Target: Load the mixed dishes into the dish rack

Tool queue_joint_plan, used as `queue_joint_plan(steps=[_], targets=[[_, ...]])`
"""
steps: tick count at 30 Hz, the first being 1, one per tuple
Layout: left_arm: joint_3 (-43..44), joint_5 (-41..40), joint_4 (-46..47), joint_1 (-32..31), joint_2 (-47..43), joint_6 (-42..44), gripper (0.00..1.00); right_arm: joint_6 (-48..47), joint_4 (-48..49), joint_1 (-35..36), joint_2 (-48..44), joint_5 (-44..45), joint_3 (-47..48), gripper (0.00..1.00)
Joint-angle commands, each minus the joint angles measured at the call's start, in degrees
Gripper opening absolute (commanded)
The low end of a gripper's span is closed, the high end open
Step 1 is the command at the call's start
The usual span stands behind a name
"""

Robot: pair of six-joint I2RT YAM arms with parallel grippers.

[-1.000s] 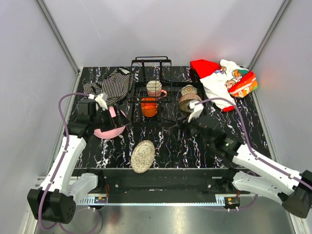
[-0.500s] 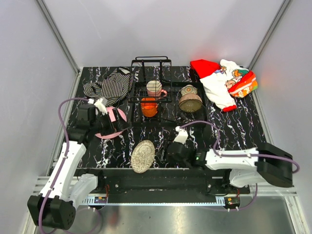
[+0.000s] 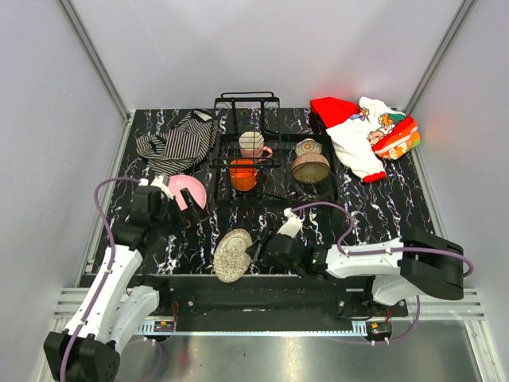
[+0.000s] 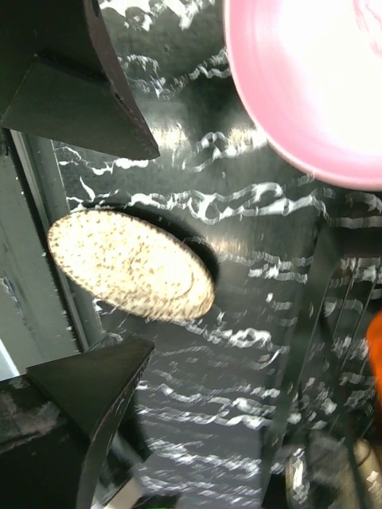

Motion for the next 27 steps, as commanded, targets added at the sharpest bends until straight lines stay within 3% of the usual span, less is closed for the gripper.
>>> queue_joint_plan(steps=[1, 6, 14, 22, 27], targets=[[-1.29, -10.15, 5.8, -0.17, 0.26, -5.01, 0.99, 2.0, 0.53, 0.5, -5.43, 3.89, -1.99, 0.65], [-0.5, -16.75, 10.9, -0.17, 7.54, -7.21, 0.97, 1.92, -1.41, 0.5, -10.36, 4.94, -4.19, 0.65], [2.13, -20.0, 17.76, -1.57, 20.21, -5.56, 0.78, 1.3, -4.92, 0.5, -20.29, 7.31, -9.36, 0.65], [13.12, -25.36, 9.43, -8.95, 27.06, 4.29, 0.77, 3.94, -5.89, 0.5, -27.77, 8.37, -15.26, 0.64], [16.11, -34.41, 3.36, -13.61, 30.14, 9.22, 0.77, 3.94, -6.33, 0.5, -29.88, 8.55, -16.49, 0.64]])
